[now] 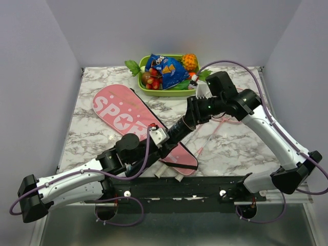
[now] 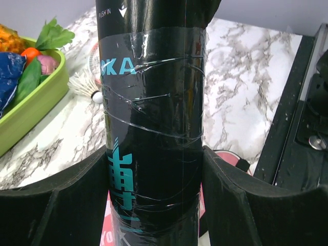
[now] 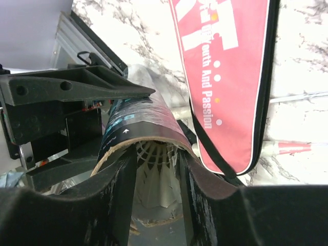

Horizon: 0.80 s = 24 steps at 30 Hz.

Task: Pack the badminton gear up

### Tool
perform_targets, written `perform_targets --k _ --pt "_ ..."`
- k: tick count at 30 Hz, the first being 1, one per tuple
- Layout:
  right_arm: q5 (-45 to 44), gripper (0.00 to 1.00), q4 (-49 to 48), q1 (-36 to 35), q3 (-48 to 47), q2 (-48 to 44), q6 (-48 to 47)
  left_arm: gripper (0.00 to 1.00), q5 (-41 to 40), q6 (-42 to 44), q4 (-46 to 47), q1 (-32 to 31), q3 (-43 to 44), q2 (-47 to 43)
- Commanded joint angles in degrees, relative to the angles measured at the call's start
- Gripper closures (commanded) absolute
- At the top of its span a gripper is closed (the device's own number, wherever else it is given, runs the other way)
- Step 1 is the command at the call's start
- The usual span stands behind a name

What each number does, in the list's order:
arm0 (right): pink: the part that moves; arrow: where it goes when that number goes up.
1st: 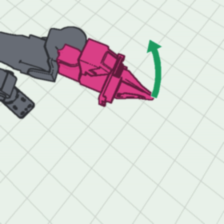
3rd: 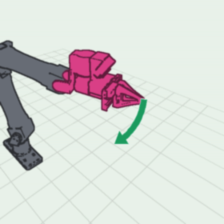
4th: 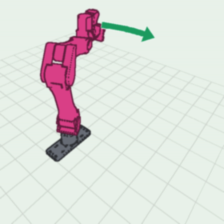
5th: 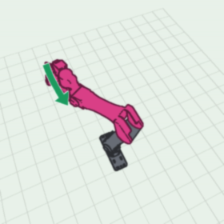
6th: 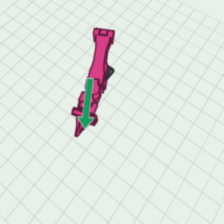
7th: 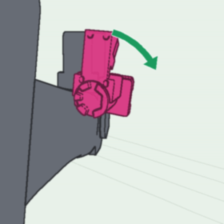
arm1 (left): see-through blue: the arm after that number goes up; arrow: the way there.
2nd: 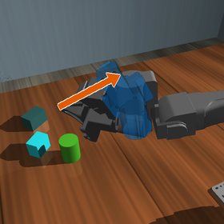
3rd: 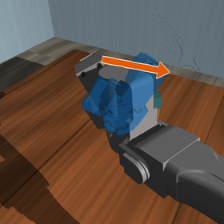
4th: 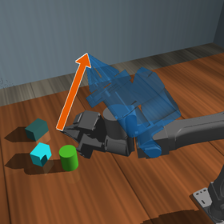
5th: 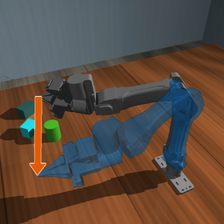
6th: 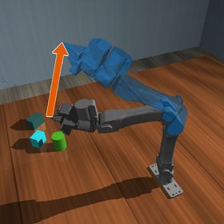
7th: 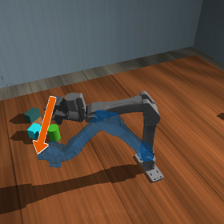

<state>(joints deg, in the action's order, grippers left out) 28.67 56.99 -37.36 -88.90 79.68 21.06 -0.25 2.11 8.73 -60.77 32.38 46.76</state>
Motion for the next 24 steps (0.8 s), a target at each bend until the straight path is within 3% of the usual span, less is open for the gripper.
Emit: perform_targets --k 1,7,13,17,24 --pt "-5.5 0.53 6.2 4.0 -5.4 0.7 -0.7 1.00 -2.6 -1.9 5.2 -0.6 -0.7 -0.7" --pt "-14.1 0.53 5.0 15.3 -5.4 2.8 -0.3 1.00 -3.8 -1.9 3.9 -0.9 -1.6 -1.8" --pt "-23.0 0.44 -0.6 18.8 -5.5 12.5 0.4 1.00 -5.7 -1.9 1.8 -1.2 -2.0 -3.5" --pt "-27.8 0.32 -6.6 19.5 -5.5 18.5 -0.9 1.00 -7.3 -3.5 0.0 -1.2 -1.8 -4.8" --pt "-28.3 0.19 -17.9 19.8 -6.2 27.7 -6.6 1.00 -9.0 -4.0 -3.9 -1.3 -0.9 -6.8"
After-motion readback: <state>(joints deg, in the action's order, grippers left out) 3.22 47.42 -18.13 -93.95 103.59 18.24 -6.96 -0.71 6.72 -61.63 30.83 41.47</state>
